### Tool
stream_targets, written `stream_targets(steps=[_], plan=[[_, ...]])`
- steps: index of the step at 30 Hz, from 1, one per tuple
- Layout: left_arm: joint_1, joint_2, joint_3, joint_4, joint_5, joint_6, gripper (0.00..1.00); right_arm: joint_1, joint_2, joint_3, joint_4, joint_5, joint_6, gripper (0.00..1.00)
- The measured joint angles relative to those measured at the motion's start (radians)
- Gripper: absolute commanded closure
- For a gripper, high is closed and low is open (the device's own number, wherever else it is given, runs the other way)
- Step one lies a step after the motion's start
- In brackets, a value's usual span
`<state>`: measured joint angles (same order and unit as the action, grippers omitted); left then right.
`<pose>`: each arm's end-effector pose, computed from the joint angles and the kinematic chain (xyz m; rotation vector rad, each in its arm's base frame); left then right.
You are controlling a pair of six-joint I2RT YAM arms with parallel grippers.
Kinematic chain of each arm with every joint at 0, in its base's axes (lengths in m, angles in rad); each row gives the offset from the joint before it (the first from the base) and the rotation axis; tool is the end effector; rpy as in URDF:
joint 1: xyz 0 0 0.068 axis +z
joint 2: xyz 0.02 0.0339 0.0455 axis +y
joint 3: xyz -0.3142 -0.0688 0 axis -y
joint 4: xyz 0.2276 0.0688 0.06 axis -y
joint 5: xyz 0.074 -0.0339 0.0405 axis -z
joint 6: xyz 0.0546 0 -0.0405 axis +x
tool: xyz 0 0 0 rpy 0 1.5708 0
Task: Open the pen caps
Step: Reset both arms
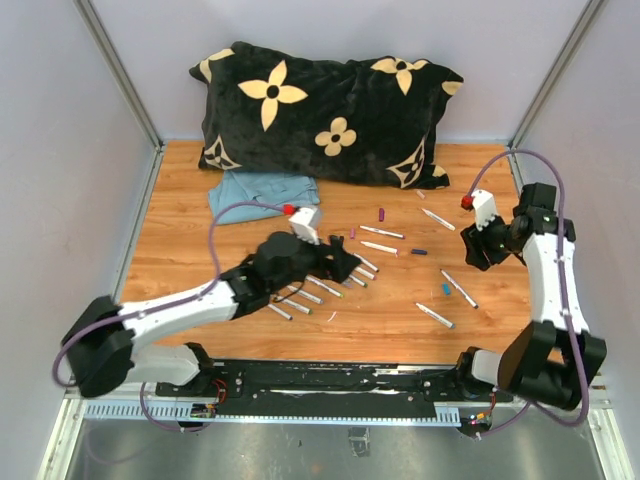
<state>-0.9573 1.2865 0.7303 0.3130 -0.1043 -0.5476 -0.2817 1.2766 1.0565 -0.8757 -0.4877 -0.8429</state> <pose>0.1666 -0.2268 0.3150 0.3140 1.8972 -0.9539 0.2184 -0.0366 0.3144 -0.8307 2.3427 0.2021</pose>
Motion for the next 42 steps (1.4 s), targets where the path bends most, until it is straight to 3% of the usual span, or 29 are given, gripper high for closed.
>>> stream_targets(steps=[3, 7, 11, 15, 20, 27, 34, 42], plan=[[0.137, -0.174, -0.098, -0.032, 0.035, 0.052, 0.01, -0.001, -0.081, 0.041, -0.013, -0.035, 0.000, 0.22], [0.338, -0.360, -0.145, -0.097, 0.077, 0.082, 0.01, -0.001, -0.161, 0.104, -0.016, -0.091, 0.013, 0.01], [0.468, -0.478, -0.117, -0.181, 0.114, 0.103, 0.01, -0.001, -0.216, 0.152, 0.017, -0.121, 0.063, 0.02], [0.546, -0.478, 0.013, -0.314, 0.133, 0.127, 0.01, -0.001, -0.224, 0.223, 0.053, -0.122, 0.141, 0.02], [0.570, -0.434, 0.237, -0.481, 0.123, 0.178, 0.01, -0.010, -0.209, 0.364, 0.096, -0.133, 0.269, 0.02], [0.570, -0.406, 0.428, -0.641, 0.100, 0.246, 0.01, -0.011, -0.203, 0.451, 0.116, -0.209, 0.407, 0.02], [0.570, -0.412, 0.462, -0.738, 0.079, 0.285, 0.01, -0.011, -0.190, 0.459, 0.116, -0.264, 0.484, 0.02], [0.570, -0.431, 0.458, -0.783, 0.064, 0.297, 0.01, -0.011, -0.189, 0.458, 0.130, -0.225, 0.577, 0.02]])
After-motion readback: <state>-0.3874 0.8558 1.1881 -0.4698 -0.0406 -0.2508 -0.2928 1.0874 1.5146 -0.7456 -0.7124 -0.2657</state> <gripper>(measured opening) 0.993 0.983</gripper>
